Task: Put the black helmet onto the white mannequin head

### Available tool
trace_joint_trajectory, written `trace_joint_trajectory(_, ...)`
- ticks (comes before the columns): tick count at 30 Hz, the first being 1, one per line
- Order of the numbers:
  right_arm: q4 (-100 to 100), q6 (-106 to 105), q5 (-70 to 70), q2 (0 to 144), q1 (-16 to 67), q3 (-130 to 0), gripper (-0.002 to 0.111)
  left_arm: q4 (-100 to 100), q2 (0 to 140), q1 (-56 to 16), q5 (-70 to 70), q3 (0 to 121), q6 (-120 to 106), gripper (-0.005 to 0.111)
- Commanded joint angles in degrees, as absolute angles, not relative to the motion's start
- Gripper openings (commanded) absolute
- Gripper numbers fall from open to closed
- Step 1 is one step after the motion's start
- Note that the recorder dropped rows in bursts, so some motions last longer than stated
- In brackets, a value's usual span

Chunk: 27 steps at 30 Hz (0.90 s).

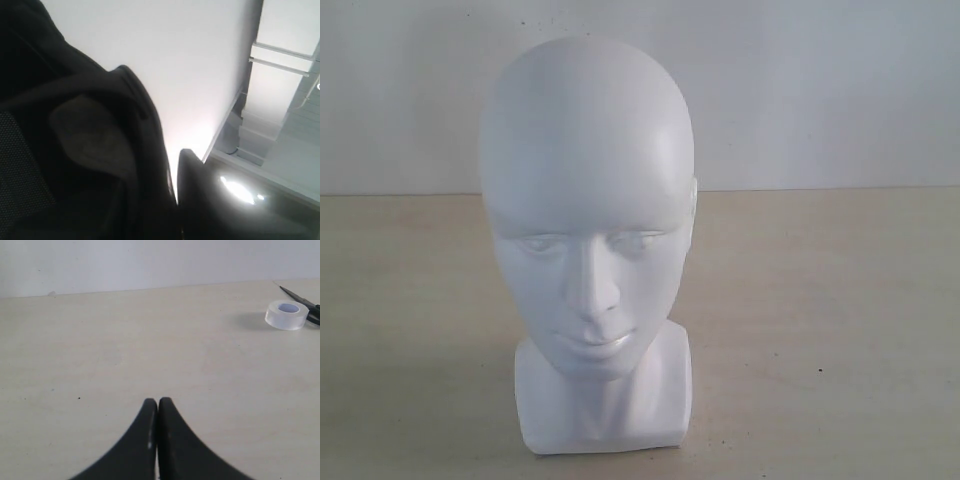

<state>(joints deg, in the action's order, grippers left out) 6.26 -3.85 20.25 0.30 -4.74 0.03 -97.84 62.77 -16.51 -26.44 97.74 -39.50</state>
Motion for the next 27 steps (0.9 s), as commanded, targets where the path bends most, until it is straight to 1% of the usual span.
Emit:
trace_joint_trajectory(1,5.83,-3.77,19.96,0.00,-4.76,0.00,0.000,-99.95,62.00,-16.62,-29.20,100.84,-41.21,0.004)
trace_joint_trajectory(14,5.83,-3.77,19.96,0.00,-4.76,0.00,0.000,-99.95,62.00,-16.62,-27.96,101.35,-44.67,0.004)
trace_joint_trajectory(21,5.83,-3.77,19.96,0.00,-4.76,0.00,0.000,-99.95,62.00,-16.62,-19.73,101.35,-48.51,0.004)
trace_joint_trajectory(24,5.83,-3.77,19.96,0.00,-4.76,0.00,0.000,-99.95,62.13,-16.62,-18.97,101.35,-48.51,0.004)
trace_joint_trajectory(27,5.83,-3.77,19.96,0.00,-4.76,0.00,0.000,-98.85,62.22,-16.62,-18.57,101.35,-43.81,0.004)
